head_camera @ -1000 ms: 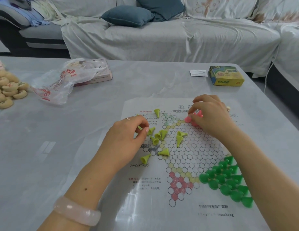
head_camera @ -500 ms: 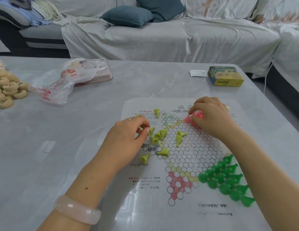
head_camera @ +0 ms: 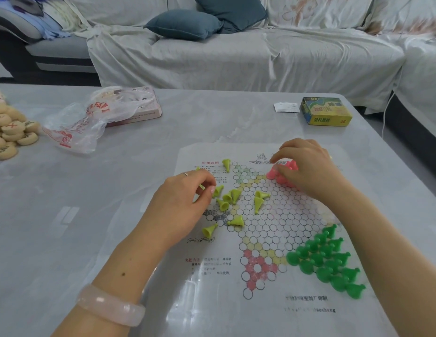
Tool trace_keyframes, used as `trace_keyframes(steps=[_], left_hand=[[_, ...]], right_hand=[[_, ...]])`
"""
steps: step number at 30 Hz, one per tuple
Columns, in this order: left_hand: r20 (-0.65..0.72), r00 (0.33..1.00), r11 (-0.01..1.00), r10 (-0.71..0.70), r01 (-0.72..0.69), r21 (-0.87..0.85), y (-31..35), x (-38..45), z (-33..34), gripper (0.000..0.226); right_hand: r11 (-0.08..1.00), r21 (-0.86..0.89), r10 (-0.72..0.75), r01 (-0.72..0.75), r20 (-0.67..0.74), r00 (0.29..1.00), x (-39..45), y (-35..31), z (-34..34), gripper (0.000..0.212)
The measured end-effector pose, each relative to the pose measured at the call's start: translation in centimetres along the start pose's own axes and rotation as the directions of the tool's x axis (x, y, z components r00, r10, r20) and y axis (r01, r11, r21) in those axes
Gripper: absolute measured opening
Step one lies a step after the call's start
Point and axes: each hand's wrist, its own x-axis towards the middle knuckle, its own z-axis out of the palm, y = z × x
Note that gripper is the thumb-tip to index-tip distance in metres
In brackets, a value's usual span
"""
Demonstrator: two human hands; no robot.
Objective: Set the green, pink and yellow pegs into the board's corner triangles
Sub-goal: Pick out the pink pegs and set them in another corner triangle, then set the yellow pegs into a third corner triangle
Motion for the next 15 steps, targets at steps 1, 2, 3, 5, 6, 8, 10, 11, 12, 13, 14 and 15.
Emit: trace_keyframes(steps=[1, 2, 3, 5, 6, 8, 10, 11, 12, 13, 14, 15], left_hand=[[0.006, 1.0, 1.0, -0.006, 0.006, 0.004, -0.1, 0.0, 0.0, 0.013], [0.016, 1.0, 1.0, -0.009, 0.009, 0.009, -0.2, 0.0, -0.1, 0.014], [0.034, 0.999, 1.0, -0.005, 0.005, 0.015, -0.2, 0.0, -0.1, 0.016], [0.118, 0.993, 0.999, 0.027, -0.032, 0.036, 0.1, -0.2, 0.1, 0.027], [0.185, 0.981, 0.994, 0.05, -0.067, 0.09, 0.3, -0.3, 0.4, 0.036], [0.321, 0.942, 0.94, 0.097, -0.193, 0.282, 1.2, -0.9, 1.9, 0.052], [0.396, 0.907, 0.852, 0.147, -0.319, 0.415, 1.8, -1.5, 4.0, 0.058], [0.402, 0.902, 0.819, 0.155, -0.345, 0.458, 2.0, -1.7, 4.8, 0.062], [0.382, 0.912, 0.806, 0.148, -0.335, 0.488, 2.1, -1.7, 5.3, 0.067], [0.345, 0.93, 0.812, 0.124, -0.295, 0.503, 2.0, -1.6, 5.5, 0.071], [0.314, 0.946, 0.823, 0.077, -0.238, 0.515, 1.8, -1.5, 5.5, 0.066], [0.298, 0.954, 0.835, 0.022, -0.182, 0.52, 1.4, -1.4, 5.3, 0.057]], right_hand=[[1.0, 0.027, -0.007, 0.008, -0.012, 1.0, -0.1, -0.1, -0.4, 0.021], [0.998, 0.057, -0.019, 0.02, -0.02, 1.0, -0.2, -0.4, -1.0, 0.023], [0.995, 0.089, -0.036, 0.037, -0.012, 0.999, -0.5, -0.8, -1.5, 0.024], [0.986, 0.15, -0.088, 0.072, 0.1, 0.991, -1.3, -2.1, -2.7, 0.031], [0.983, 0.162, -0.119, 0.087, 0.199, 0.973, -1.9, -2.8, -3.2, 0.035], [0.984, 0.125, -0.165, 0.125, 0.393, 0.905, -3.3, -4.1, -3.7, 0.041], [0.986, 0.112, -0.166, 0.127, 0.494, 0.854, -4.4, -5.1, -3.2, 0.045], [0.987, 0.127, -0.146, 0.096, 0.487, 0.861, -4.8, -5.6, -2.6, 0.047], [0.988, 0.147, -0.115, 0.054, 0.451, 0.885, -5.2, -6.1, -1.9, 0.048], [0.988, 0.155, -0.074, 0.01, 0.408, 0.91, -5.5, -6.6, -0.9, 0.047], [0.989, 0.147, -0.027, -0.032, 0.378, 0.925, -5.9, -7.3, 0.0, 0.046], [0.988, 0.133, 0.021, -0.074, 0.366, 0.931, -6.1, -8.0, 1.1, 0.046]])
